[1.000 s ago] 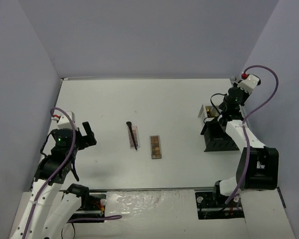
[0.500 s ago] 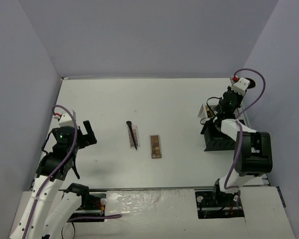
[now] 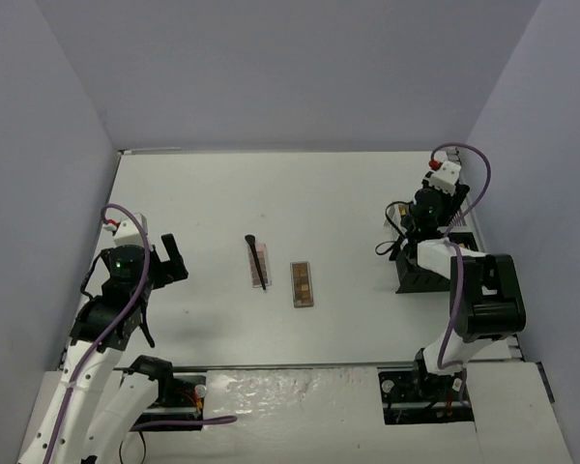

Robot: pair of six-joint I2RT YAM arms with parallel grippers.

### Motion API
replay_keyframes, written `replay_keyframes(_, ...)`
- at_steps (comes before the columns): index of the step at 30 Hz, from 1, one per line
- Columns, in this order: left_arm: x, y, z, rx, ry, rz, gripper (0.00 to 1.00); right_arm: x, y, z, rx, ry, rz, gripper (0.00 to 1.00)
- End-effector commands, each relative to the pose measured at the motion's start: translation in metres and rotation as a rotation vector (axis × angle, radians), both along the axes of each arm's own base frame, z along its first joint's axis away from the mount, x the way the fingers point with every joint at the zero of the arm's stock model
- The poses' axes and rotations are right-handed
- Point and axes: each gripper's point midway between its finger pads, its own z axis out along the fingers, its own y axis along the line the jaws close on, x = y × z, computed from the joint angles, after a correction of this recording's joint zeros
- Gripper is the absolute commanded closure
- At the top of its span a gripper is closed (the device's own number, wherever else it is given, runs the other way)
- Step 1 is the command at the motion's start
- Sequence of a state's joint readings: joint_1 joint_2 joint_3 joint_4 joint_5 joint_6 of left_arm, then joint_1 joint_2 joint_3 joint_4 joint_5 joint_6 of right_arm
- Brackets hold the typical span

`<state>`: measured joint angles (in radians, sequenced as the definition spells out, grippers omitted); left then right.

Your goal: Organize the makeup

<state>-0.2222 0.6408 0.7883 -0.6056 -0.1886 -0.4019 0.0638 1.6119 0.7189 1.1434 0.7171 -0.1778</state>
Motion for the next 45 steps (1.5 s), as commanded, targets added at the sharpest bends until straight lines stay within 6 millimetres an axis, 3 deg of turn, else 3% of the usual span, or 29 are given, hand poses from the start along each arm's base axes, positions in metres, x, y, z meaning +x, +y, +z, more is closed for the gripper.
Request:
replay_keyframes(1, 0.006, -0.001, 0.021, -0.027, -0.069, 0.01, 0.03, -0.017, 0.016, 0.062, 0.07, -0.184, -0.006, 0.51)
replay_keyframes(2, 0.006, -0.001, 0.021, -0.028, -0.07, 0.008, 0.03, -0.018, 0.02, 0.06, 0.083, -0.147, 0.008, 0.49)
replay_keyframes(4, 0.006, -0.002, 0.022, -0.031, -0.074, 0.006, 0.03, -0.019, 0.035, 0.081, 0.134, -0.159, 0.074, 0.48)
replay_keyframes(5, 0.006, -0.002, 0.022, -0.032, -0.075, 0.006, 0.03, -0.018, 0.042, 0.073, 0.136, -0.105, 0.112, 0.48)
replay_keyframes(9, 0.005, -0.002, 0.023, -0.034, -0.08, 0.004, 0.03, -0.019, 0.101, 0.08, 0.258, 0.033, 0.37, 0.47)
replay_keyframes(10, 0.005, -0.002, 0.023, -0.034, -0.08, 0.003, 0.03, -0.017, 0.115, 0.089, 0.269, 0.026, 0.428, 0.47)
replay_keyframes(16, 0.006, -0.002, 0.023, -0.036, -0.08, 0.004, 0.03, -0.05, 0.279, 0.041, 0.314, 0.364, 0.839, 0.42)
replay_keyframes(21, 0.007, -0.002, 0.021, -0.031, -0.07, 0.007, 0.03, -0.074, 0.381, -0.003, 0.339, 0.561, 1.016, 0.42)
replay_keyframes(25, 0.006, 0.0, 0.019, -0.025, -0.066, 0.016, 0.03, -0.077, 0.436, -0.037, 0.344, 0.65, 1.056, 0.46)
replay_keyframes(31, 0.006, 0.001, 0.019, -0.023, -0.064, 0.016, 0.03, -0.079, 0.481, -0.08, 0.359, 0.74, 1.075, 0.5)
replay_keyframes(35, 0.006, 0.0, 0.02, -0.025, -0.069, 0.015, 0.03, -0.08, 0.503, -0.092, 0.355, 0.756, 1.093, 0.52)
replay_keyframes(40, 0.006, 0.0, 0.02, -0.029, -0.07, 0.012, 0.03, -0.081, 0.516, -0.108, 0.358, 0.774, 1.086, 0.55)
replay_keyframes(45, 0.005, -0.001, 0.021, -0.03, -0.073, 0.01, 0.03, -0.079, 0.518, -0.124, 0.356, 0.792, 1.06, 0.59)
